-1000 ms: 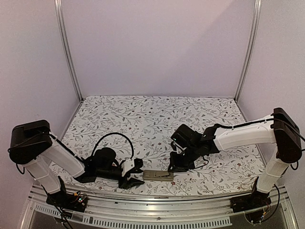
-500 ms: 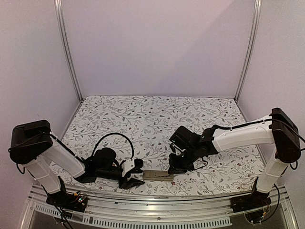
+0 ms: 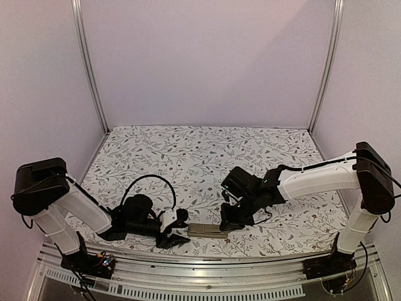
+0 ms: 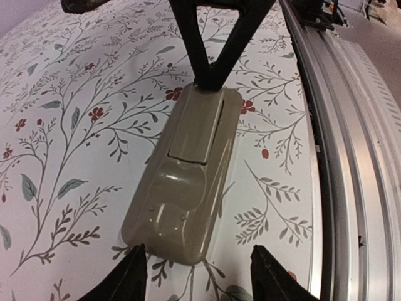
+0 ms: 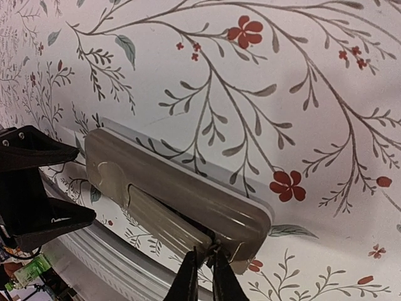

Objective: Load the batteries into the remote control
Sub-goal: Load the battery cover onto the remote control without the battery cover.

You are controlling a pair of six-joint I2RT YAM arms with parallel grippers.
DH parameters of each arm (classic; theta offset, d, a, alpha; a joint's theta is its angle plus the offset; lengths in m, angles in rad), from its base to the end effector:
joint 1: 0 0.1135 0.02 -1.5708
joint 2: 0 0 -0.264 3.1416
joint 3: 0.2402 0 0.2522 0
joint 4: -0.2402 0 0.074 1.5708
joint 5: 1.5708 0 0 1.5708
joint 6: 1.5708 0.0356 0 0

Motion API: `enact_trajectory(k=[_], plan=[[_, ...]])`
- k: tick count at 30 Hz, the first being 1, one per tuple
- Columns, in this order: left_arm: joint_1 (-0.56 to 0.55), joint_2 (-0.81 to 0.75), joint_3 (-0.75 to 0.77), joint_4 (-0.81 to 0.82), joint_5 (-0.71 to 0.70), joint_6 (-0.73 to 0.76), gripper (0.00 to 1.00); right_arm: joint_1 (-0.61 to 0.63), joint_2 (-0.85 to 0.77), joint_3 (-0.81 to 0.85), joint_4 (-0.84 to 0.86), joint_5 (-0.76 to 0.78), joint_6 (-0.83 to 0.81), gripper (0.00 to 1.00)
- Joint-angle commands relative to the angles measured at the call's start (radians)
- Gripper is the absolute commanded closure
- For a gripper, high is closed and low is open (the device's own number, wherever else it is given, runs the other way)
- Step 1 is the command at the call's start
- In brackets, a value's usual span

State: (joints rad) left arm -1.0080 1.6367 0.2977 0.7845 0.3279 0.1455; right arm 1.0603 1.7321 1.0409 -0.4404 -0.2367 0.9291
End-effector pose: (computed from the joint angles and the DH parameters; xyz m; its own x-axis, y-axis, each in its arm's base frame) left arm 0.1203 -0.2122 0.0956 -0.1407 0.4803 -0.8658 0.9775 0.2061 -0.0445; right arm 0.1567 0.2969 0.1658 -0.9832 -0.1619 -0.0845 -0.1826 0.8648 0.4677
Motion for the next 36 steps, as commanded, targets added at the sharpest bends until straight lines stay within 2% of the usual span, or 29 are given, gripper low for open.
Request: enact_trajectory(k=[1, 9, 14, 28, 31, 36], plan=[[-0.013, 0.011, -0.013, 0.019, -0.006, 0.008, 0.44, 0.013, 0.028, 0.021, -0.003, -0.016, 0.014, 0.91], [-0.013, 0.009, -0.012, 0.019, -0.006, 0.010, 0.44, 0.018, 0.030, 0.027, -0.006, -0.016, 0.019, 0.91], [-0.014, 0.009, -0.013, 0.019, -0.006, 0.010, 0.44, 0.018, 0.028, 0.033, -0.023, 0.000, 0.014, 0.84], [-0.014, 0.007, -0.012, 0.018, -0.006, 0.010, 0.44, 0.017, -0.005, 0.118, -0.164, 0.087, -0.051, 0.74], [-0.015, 0.008, -0.013, 0.018, -0.007, 0.009, 0.44, 0.017, -0.004, 0.118, -0.181, 0.070, -0.052, 0.75], [-0.014, 0.008, -0.012, 0.016, -0.007, 0.009, 0.44, 0.014, 0.001, 0.155, -0.168, 0.091, -0.100, 0.83]])
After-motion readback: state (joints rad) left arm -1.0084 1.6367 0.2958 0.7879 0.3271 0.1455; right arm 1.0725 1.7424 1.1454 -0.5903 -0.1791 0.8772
